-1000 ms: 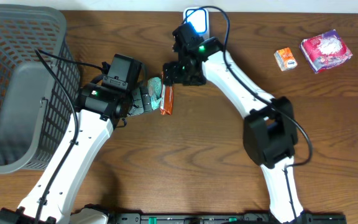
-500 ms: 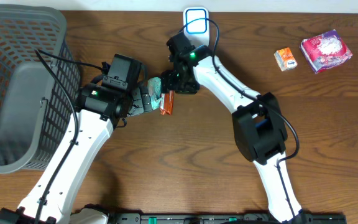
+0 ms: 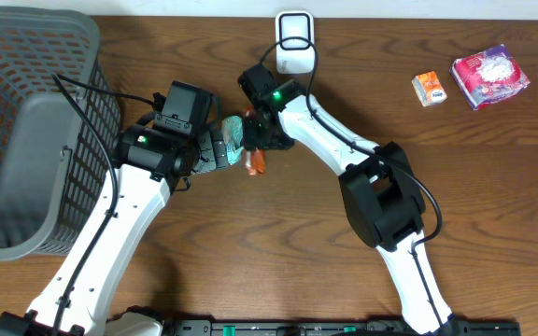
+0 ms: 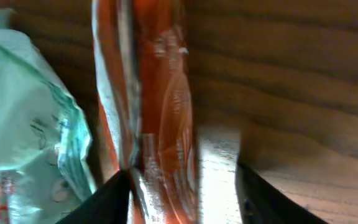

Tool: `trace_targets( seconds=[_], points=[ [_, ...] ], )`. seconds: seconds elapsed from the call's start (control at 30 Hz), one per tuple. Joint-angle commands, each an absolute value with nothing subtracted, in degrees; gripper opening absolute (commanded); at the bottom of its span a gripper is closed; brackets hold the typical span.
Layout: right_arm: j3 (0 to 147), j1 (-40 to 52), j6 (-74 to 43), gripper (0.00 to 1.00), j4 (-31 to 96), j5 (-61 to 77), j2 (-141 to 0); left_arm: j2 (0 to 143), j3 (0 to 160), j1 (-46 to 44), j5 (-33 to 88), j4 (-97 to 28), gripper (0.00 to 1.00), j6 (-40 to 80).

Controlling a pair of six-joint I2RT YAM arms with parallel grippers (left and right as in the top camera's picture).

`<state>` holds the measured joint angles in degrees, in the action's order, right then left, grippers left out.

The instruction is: Scan the item barcode

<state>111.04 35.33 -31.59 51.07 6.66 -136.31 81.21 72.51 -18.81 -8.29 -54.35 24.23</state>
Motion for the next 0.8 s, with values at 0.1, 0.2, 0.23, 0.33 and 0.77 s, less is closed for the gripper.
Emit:
trace_targets(
  seconds=[0.1, 0.2, 0.23, 0.33, 0.77],
  points=[
    [108.7, 35.3, -30.9, 0.53, 49.1, 8.1, -136.1, 81.2, 73.1, -18.7, -9.1, -54.6, 0.98, 25.0],
    [108.5, 35.3, -29.0, 0.46, 48.1, 9.6, -136.1, 81.2, 73.1, -18.7, -9.1, -54.6, 0.98, 25.0],
    [108.2, 35.2, -28.5, 0.43, 47.9, 9.5, -136.1, 81.2, 73.1, -18.7, -9.1, -54.6, 0.98, 25.0],
    [105.9, 35.2, -26.0, 0.34, 45.9, 9.5, -136.1, 81.2, 73.1, -18.7, -9.1, -54.6, 0.98, 25.0],
    [115.7, 32.2, -20.5, 0.01, 62.8, -16.0, -135.1, 81.2, 73.1, -18.7, -9.1, -54.6, 0.98, 25.0]
  ],
)
